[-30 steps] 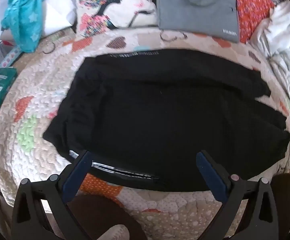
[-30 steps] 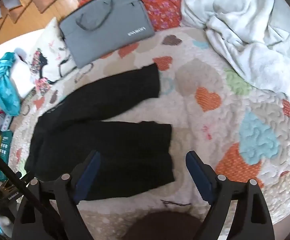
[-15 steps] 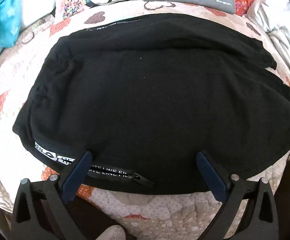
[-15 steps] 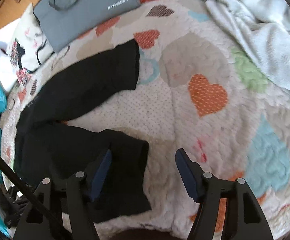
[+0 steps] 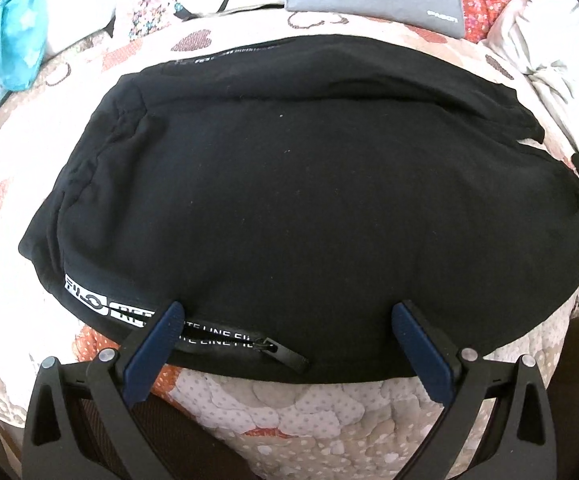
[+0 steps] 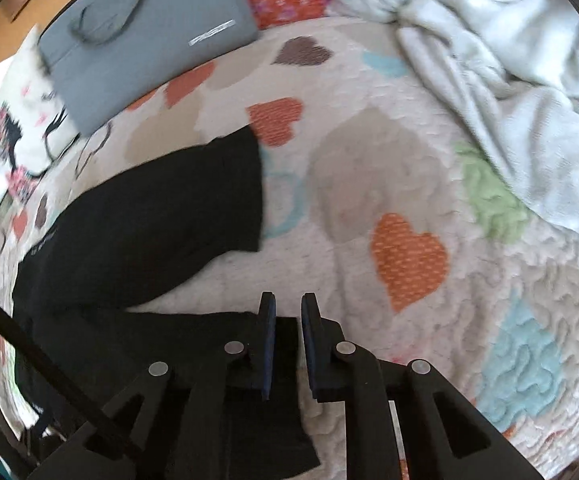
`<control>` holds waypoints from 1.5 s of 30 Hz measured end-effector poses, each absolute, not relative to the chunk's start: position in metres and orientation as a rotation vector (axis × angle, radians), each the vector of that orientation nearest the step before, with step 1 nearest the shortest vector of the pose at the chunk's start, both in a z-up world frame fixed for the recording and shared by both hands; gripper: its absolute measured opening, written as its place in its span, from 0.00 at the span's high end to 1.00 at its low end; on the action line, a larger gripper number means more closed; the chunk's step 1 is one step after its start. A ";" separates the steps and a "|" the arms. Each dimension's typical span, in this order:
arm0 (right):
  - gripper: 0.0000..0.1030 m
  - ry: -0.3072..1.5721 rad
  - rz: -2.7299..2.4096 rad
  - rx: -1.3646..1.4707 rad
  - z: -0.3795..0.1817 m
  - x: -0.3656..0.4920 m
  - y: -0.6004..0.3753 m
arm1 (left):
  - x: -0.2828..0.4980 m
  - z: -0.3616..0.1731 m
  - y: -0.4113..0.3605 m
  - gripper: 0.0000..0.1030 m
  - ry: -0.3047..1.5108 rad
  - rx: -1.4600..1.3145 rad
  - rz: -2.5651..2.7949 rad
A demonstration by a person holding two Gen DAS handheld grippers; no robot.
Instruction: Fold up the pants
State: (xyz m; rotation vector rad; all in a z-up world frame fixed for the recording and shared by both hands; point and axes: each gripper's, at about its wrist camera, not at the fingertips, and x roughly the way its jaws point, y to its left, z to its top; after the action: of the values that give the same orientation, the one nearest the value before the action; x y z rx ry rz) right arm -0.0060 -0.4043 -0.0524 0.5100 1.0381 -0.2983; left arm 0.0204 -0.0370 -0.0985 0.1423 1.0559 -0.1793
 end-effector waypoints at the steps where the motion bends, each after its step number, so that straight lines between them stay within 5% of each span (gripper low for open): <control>1: 0.81 1.024 -0.300 0.513 -0.047 -0.012 -0.406 | 0.019 -0.098 -0.038 0.00 1.046 0.147 -0.178; 4: 0.70 0.939 -0.297 0.496 -0.026 -0.041 -0.411 | 0.018 -0.097 -0.040 0.00 1.040 0.159 -0.176; 7: 0.33 0.911 -0.266 0.498 -0.020 -0.064 -0.404 | 0.019 -0.096 -0.038 0.00 1.055 0.149 -0.189; 13: 0.35 1.024 -0.220 0.476 -0.039 -0.083 -0.384 | 0.012 -0.072 -0.029 0.01 1.018 0.080 -0.237; 20: 0.35 0.838 -0.203 0.410 0.020 -0.093 -0.358 | 0.012 -0.027 0.017 0.01 0.930 -0.051 -0.205; 22: 0.33 0.765 -0.224 0.350 0.040 -0.096 -0.343 | 0.016 -0.017 0.035 0.08 0.925 -0.106 -0.190; 24: 0.23 0.639 -0.283 0.237 0.066 -0.103 -0.322 | 0.015 -0.010 0.056 0.12 0.915 -0.123 -0.158; 26: 0.00 0.490 -0.316 0.156 0.083 -0.114 -0.301 | 0.015 -0.004 0.080 0.12 0.880 -0.118 -0.074; 27: 0.00 0.447 -0.291 0.165 0.086 -0.116 -0.297 | 0.014 -0.004 0.088 0.11 0.871 -0.117 -0.051; 32: 0.08 0.716 0.009 0.504 0.048 -0.078 -0.299 | 0.030 -0.020 0.151 0.11 0.922 -0.205 0.081; 41: 0.09 0.859 -0.072 0.532 0.008 -0.072 -0.295 | 0.080 -0.079 0.190 0.13 1.085 -0.308 -0.110; 42: 0.09 0.863 -0.079 0.542 0.007 -0.071 -0.298 | 0.082 -0.082 0.185 0.21 1.093 -0.301 -0.111; 43: 0.09 0.866 -0.084 0.548 0.005 -0.073 -0.302 | 0.082 -0.079 0.179 0.56 1.072 -0.256 -0.104; 45: 0.09 0.869 -0.105 0.547 0.005 -0.078 -0.304 | 0.081 -0.073 0.173 0.66 1.085 -0.243 -0.111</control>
State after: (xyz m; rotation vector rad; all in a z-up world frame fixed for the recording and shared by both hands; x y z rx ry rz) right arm -0.0779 -0.3035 0.0046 0.5466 0.8689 -0.1053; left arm 0.0815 0.1732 -0.0734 -0.2431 1.0848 -0.1110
